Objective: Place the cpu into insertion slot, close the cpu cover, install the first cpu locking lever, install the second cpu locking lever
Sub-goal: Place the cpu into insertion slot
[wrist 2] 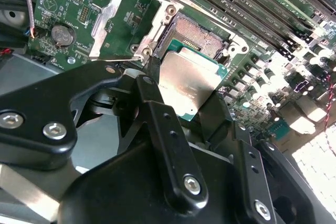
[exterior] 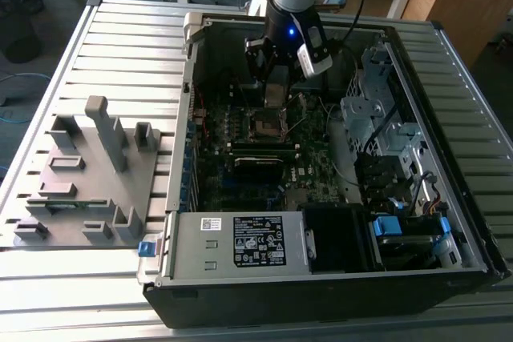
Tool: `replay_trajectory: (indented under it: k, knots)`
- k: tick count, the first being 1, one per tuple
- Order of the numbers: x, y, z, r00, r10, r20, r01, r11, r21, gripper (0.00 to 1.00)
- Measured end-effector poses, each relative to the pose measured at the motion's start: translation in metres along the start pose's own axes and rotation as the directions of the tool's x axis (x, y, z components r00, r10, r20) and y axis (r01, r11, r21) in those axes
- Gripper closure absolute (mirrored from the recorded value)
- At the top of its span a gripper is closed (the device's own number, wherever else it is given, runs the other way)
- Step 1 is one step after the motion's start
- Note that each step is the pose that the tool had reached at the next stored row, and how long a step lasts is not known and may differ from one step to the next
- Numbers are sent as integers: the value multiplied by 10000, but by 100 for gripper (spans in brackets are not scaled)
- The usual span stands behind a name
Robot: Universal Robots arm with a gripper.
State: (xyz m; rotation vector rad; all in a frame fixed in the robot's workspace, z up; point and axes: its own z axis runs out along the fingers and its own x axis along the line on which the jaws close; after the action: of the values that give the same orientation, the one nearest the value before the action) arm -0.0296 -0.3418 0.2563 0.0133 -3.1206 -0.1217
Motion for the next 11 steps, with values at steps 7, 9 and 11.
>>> replay_trajectory:
  k: [7, 9, 11]
  knots:
    - [-1, -1, 20, 10000, 2, -1, -2, 9996, 281, 46]
    - [-1, -2, 32, 10000, 0, -3, 1, 9995, 304, 46]
    - [-1, -3, 47, 10000, -2, -2, 2, 9995, 312, 46]
